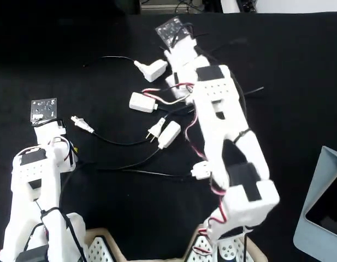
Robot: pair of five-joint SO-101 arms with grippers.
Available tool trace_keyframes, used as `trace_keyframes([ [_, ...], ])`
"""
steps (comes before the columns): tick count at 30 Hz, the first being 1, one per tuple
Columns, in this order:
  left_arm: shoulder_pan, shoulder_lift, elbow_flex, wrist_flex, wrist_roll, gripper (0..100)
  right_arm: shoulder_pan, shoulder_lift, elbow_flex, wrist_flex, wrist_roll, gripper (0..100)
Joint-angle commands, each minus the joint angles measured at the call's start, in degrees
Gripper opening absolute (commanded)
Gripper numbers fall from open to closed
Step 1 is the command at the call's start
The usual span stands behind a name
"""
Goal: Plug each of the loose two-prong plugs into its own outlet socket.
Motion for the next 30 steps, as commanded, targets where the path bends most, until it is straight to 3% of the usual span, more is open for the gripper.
trace_keyframes([
  [1, -0.4, -1.23, -0.13, -0.97, 0.26, 17, -3.69, -4.35, -2.42, 8.26, -10.11, 13.6],
  [7, -0.4, -1.67, 0.66, -1.05, 0.26, 17, -8.97, -2.59, -1.63, 12.66, -30.77, 12.0],
  [10, -0.4, -1.67, 0.66, -1.05, 0.26, 17, -10.99, 0.31, -1.63, 12.48, -35.87, 12.0],
  [16, -0.4, -1.67, 0.66, -1.05, 0.26, 17, -11.69, 8.66, -3.91, 10.81, -40.18, 12.0],
  [30, -0.4, -1.67, 0.66, -1.05, 0.26, 17, -11.78, 20.88, -11.03, 13.98, -40.09, 12.0],
])
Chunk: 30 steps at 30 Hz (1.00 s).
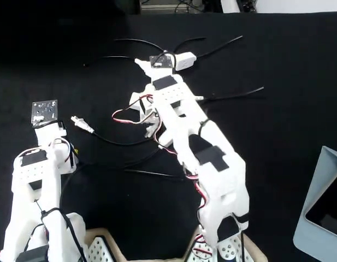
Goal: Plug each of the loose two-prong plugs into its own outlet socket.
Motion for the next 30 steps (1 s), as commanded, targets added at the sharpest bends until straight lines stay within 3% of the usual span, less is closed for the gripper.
trace_keyframes([
  [1, -0.4, -1.49, -0.4, -0.79, 0.26, 17, -0.79, -0.66, -3.12, 3.34, -0.7, 12.0],
  [10, -0.4, -1.49, -0.4, -0.79, 0.26, 17, -0.88, -0.22, -4.26, 6.59, -0.97, 11.8],
  [30, -0.4, -1.49, -0.4, -0.79, 0.26, 17, -4.75, 0.75, -4.53, 2.73, -1.05, 11.8],
])
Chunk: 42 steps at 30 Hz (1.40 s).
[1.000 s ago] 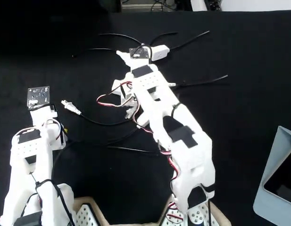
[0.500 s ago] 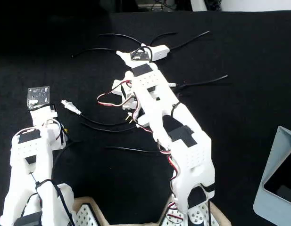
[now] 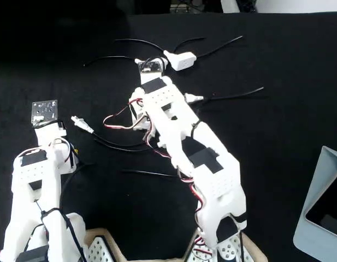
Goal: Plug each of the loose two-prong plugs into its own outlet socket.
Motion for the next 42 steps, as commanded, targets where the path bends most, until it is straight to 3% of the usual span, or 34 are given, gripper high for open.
trace_keyframes([
  [1, -0.4, -1.49, -0.4, -0.79, 0.26, 17, -0.88, 0.84, -3.3, -0.7, -0.97, 11.7],
  [15, -0.4, -1.49, -0.4, -0.79, 0.26, 17, 0.26, 4.44, -9.89, 5.45, -0.97, 11.4],
  [19, -0.4, -1.49, -0.4, -0.79, 0.26, 17, 2.37, 4.35, -11.03, 5.63, -0.44, 1.3],
  [22, -0.4, -1.49, -0.4, -0.79, 0.26, 17, 2.99, 4.26, -10.42, 5.98, -0.35, 1.7],
  [36, -0.4, -1.41, -0.4, -0.79, 0.26, 16, 1.05, 0.92, -9.63, 13.1, 20.48, 1.1],
  [42, -0.4, -1.41, -0.4, -0.79, 0.26, 16, 1.32, 5.85, -10.24, 15.56, 23.56, 1.2],
])
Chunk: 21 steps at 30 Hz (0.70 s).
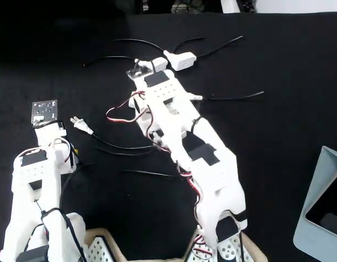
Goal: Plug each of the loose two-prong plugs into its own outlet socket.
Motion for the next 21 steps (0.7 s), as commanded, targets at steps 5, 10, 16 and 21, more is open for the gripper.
trace_keyframes([
  [5, -0.4, -1.41, -0.4, -0.79, 0.26, 16, -0.44, 5.58, -7.87, 8.0, 0.97, 1.2],
  [10, -0.4, -1.41, -0.4, -0.79, 0.26, 16, -0.44, 10.95, -16.75, 12.57, 4.04, 1.1],
  [16, -0.4, -1.49, -0.4, -0.79, 0.26, 16, -1.32, 6.81, -20.35, 12.92, 4.48, 1.1],
  [21, -0.4, -1.58, -1.01, -0.88, 0.53, 17, -3.96, -5.14, -16.57, 12.92, 4.48, 1.1],
])
